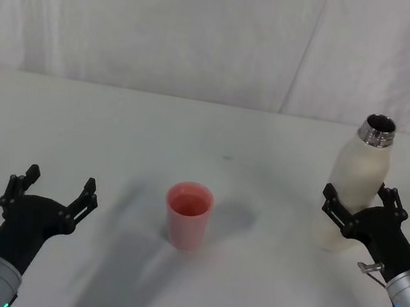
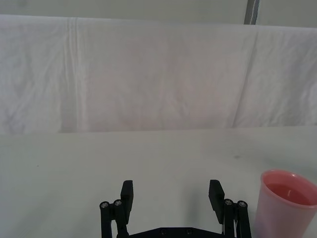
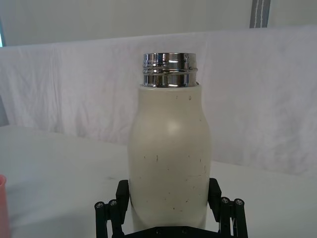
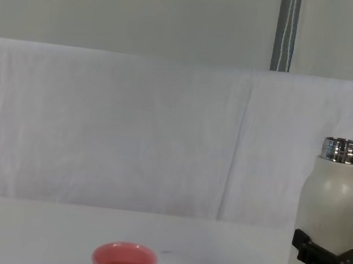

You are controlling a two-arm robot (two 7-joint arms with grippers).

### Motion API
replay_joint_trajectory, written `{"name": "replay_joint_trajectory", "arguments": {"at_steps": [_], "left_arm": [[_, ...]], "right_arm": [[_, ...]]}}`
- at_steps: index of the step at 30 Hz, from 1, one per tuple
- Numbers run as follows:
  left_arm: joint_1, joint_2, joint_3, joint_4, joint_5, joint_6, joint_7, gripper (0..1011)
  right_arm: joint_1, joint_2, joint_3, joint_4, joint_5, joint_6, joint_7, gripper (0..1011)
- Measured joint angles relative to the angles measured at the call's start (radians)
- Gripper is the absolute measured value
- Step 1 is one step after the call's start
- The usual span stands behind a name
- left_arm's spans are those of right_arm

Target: Grasp the thermos with one hand and pour water into the cup lid.

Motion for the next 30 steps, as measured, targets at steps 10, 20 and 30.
{"name": "replay_joint_trajectory", "arguments": {"at_steps": [10,20,30], "left_arm": [[0.0,0.0,0.0,0.0,0.0,0.0,0.0,1001],[0.0,0.0,0.0,0.0,0.0,0.0,0.0,1001],[0.0,0.0,0.0,0.0,0.0,0.0,0.0,1001]], "right_arm": [[0.0,0.0,0.0,-0.001,0.0,0.0,0.0,1001],[-0.02,-0.001,0.007,-0.035,0.019,0.012,0.004,1001],[-0.034,0.002,0.01,-0.052,0.034,0.02,0.007,1001]]}}
